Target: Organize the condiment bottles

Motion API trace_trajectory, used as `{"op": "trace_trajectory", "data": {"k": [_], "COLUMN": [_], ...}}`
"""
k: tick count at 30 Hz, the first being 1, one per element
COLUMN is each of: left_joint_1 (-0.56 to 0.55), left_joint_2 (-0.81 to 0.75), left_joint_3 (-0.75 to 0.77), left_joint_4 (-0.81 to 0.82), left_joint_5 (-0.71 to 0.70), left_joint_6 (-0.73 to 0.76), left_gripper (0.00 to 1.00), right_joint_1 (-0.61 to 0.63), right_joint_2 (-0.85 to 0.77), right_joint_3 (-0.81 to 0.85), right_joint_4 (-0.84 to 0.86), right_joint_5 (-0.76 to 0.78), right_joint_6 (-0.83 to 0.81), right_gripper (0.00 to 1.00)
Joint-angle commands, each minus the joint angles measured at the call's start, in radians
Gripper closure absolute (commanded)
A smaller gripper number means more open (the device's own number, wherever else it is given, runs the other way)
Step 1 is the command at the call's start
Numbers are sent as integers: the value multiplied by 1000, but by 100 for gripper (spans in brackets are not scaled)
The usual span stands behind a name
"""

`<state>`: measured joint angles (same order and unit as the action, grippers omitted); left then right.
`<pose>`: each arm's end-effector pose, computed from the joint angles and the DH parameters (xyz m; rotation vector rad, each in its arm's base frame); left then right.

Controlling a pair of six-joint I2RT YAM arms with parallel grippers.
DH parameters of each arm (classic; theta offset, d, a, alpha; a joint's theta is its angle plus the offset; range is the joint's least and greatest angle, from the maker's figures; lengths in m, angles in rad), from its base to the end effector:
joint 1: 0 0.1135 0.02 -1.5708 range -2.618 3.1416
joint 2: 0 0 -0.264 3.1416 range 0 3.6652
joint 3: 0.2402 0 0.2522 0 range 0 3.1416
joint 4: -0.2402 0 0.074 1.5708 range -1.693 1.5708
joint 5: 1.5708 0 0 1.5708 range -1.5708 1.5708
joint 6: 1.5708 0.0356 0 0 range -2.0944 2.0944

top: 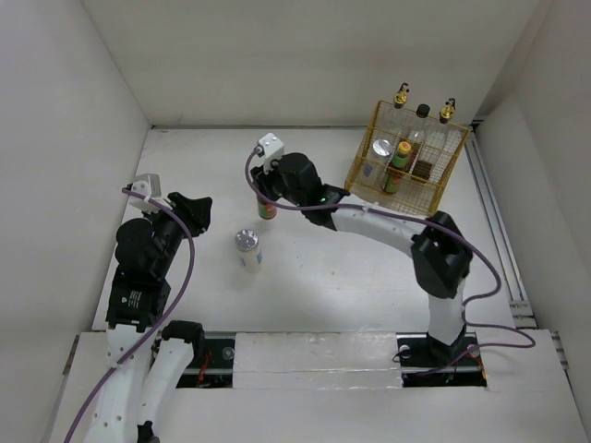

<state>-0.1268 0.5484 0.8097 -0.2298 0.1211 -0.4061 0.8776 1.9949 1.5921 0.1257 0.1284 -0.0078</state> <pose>0.1236 -0.0201 0.3758 -0.1204 1.5575 -0.5149 0.3119 0.3683 0.2834 -0.7196 1.7300 0.4864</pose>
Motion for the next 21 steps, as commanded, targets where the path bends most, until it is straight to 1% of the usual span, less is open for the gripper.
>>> {"op": "trace_trajectory", "data": {"k": [1, 2, 4, 5, 9, 10, 11, 13, 14, 17, 21], "left_joint_1": [6, 6, 6, 6, 6, 6, 6, 6, 6, 6, 6], "left_joint_2": [2, 2, 2, 2, 8, 21, 21, 21, 21, 21, 30], "left_joint_3": [-7, -7, -7, -7, -7, -7, -7, -7, -7, -7, -7], "left_joint_4": [29, 29, 29, 29, 38, 38, 38, 49, 49, 49, 49], "left_joint_5": [17, 17, 17, 26, 38, 49, 49, 49, 49, 40, 40], "left_joint_6": [0, 0, 0, 0, 0, 0, 0, 0, 0, 0, 0], "left_gripper": [66, 66, 66, 66, 64, 63, 63, 59, 59, 55, 53], "right_joint_1": [-45, -55, -95, -112, -215, -241, -290, -333, -374, -439, -512], "right_joint_2": [-264, -336, -407, -474, -605, -617, -627, -637, -648, -657, -657], "right_joint_3": [-24, -73, -125, -185, -311, -323, -323, -334, -334, -345, -345], "right_joint_4": [207, 187, 151, 150, 124, 124, 105, 78, 78, 78, 78], "right_joint_5": [22, 22, 31, 31, 31, 10, 10, 22, 22, -24, -36], "right_joint_6": [-1, -1, -1, -1, -1, -1, -1, -1, -1, -1, -11], "right_gripper": [100, 100, 100, 100, 100, 100, 100, 100, 100, 100, 100]}}
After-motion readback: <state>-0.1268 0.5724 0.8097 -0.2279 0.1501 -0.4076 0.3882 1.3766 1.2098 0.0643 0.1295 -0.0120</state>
